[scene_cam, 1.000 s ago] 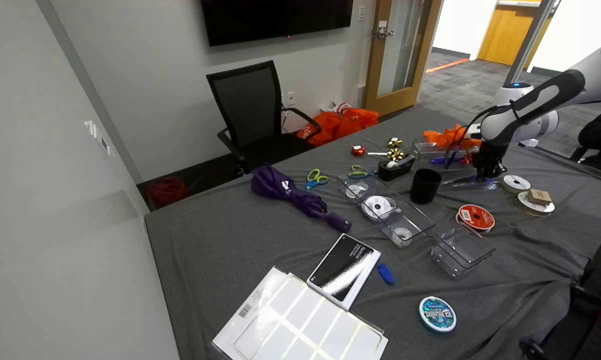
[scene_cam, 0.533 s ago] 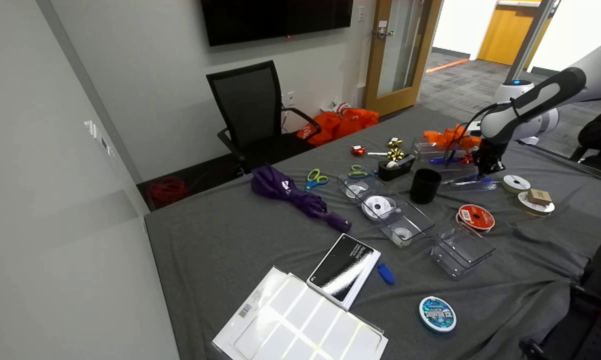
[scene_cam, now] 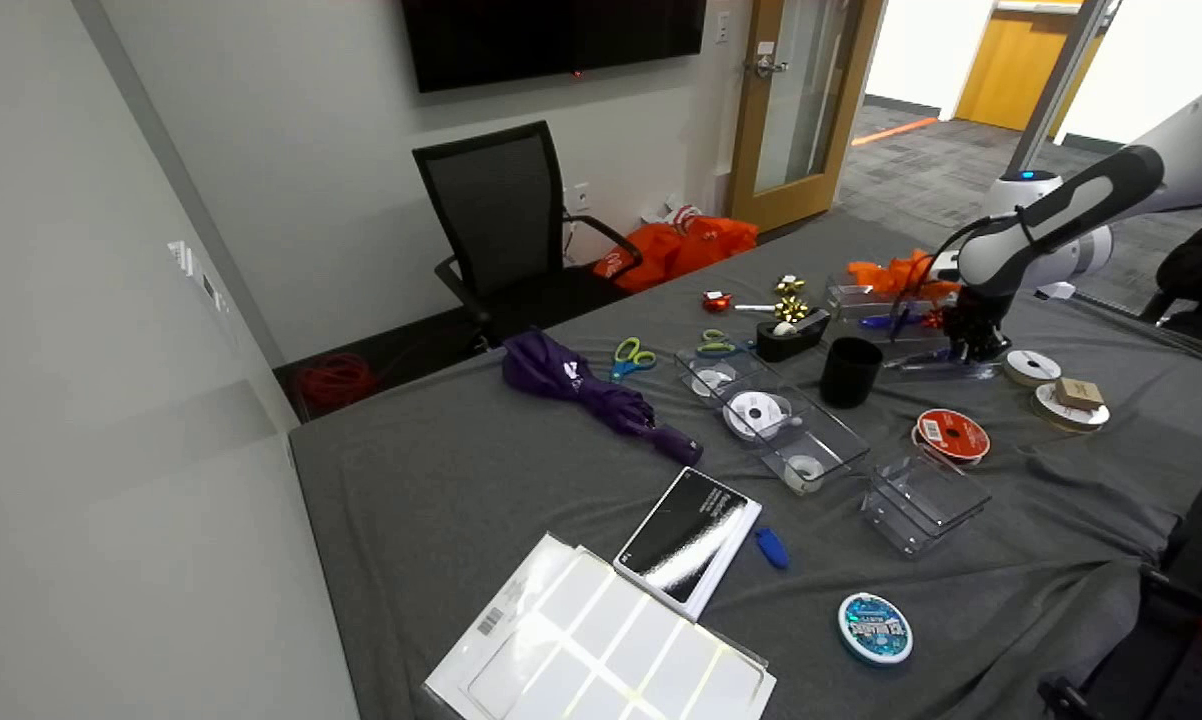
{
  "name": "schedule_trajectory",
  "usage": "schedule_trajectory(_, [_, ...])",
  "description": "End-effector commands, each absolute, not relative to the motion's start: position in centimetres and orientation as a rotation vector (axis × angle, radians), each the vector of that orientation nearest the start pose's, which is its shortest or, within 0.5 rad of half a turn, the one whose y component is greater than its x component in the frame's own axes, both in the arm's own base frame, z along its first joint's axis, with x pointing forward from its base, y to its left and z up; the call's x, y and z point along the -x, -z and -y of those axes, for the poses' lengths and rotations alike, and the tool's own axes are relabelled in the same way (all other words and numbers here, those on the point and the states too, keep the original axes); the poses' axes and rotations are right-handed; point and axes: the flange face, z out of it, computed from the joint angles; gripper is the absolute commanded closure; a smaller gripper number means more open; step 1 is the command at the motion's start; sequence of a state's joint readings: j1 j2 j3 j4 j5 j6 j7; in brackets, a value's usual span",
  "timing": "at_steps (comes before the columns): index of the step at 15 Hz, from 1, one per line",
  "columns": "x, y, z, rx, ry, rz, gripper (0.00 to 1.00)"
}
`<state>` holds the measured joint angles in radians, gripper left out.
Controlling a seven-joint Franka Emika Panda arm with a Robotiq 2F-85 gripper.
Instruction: Put a marker in the other container
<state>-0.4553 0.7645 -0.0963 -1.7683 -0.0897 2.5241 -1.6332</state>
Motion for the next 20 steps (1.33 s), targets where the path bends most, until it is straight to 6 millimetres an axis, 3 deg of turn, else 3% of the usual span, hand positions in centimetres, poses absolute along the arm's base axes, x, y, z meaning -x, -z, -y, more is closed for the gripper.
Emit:
schedule_trajectory(1, [-55.8, -11.9, 33.9, 2.659, -0.201, 1.767, 0.91])
schedule_trajectory(3, [-55.9, -12.0, 33.9, 2.655, -0.202, 1.762, 1.0])
schedule_trajectory(4, [-55.9, -12.1, 33.8, 2.653, -0.203, 1.759, 0.95])
schedule_trajectory(8, [-55.3, -13.6, 33.7, 2.631, -0.179, 1.769, 0.95])
schedule_trajectory(17, [-52.5, -21.6, 34.9, 2.514, -0.075, 1.848, 0.95])
schedule_trajectory(20, [-51.2, -23.9, 34.2, 2.452, -0.023, 1.933, 0.95])
